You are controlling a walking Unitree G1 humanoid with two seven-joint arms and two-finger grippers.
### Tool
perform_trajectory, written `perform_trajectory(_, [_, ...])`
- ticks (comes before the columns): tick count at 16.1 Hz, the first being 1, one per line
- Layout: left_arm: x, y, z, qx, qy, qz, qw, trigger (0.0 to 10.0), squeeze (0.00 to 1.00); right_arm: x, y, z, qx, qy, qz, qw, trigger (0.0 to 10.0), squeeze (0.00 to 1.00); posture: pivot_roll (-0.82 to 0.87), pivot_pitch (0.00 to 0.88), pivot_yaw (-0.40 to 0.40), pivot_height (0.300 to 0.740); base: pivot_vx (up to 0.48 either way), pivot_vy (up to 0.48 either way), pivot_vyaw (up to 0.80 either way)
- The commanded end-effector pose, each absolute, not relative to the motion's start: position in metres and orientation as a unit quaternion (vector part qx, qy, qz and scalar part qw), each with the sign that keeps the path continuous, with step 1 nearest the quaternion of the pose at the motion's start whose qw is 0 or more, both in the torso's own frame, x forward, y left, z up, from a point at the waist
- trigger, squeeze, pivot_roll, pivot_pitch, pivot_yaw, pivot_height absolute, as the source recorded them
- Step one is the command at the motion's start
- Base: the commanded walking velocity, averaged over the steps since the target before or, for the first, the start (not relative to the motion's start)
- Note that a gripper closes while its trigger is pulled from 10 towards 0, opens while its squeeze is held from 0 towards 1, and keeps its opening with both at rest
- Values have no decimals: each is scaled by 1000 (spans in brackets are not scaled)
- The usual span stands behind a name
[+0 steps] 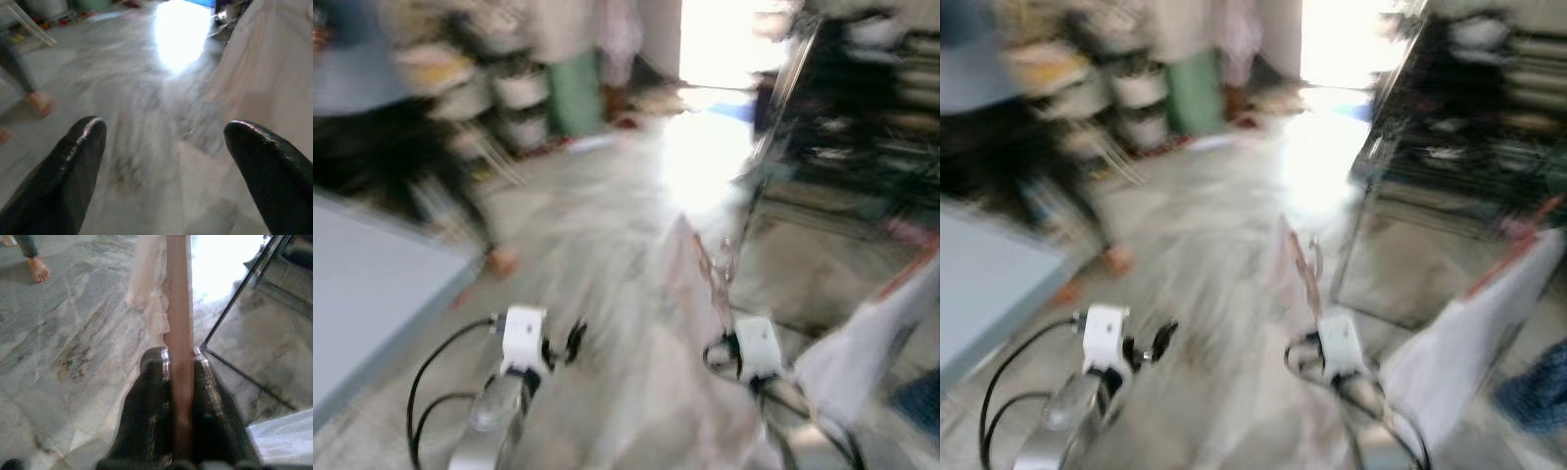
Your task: Hang hanger
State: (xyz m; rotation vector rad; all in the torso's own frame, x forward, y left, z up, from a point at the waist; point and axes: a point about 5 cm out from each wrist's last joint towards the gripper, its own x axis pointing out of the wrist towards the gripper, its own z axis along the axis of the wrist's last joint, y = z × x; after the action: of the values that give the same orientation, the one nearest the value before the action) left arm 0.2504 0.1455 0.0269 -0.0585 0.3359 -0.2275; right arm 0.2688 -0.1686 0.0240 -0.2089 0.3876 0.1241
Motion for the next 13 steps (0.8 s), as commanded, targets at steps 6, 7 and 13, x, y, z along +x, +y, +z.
perform_trajectory(6, [255,148,30,-19,157,-130,979,10000,0,274,-168,32,-109,170,48,978,10000,0,-72,0,64,740,-191,0,0])
perform_trajectory(7, [255,150,30,-36,152,-130,979,10000,0,274,-170,32,-115,171,41,978,10000,0,-73,0,65,740,0,0,0])
perform_trajectory(13, [257,144,30,-50,143,-141,978,10000,0,275,-163,31,-116,174,66,976,10000,0,-71,0,56,740,0,0,0])
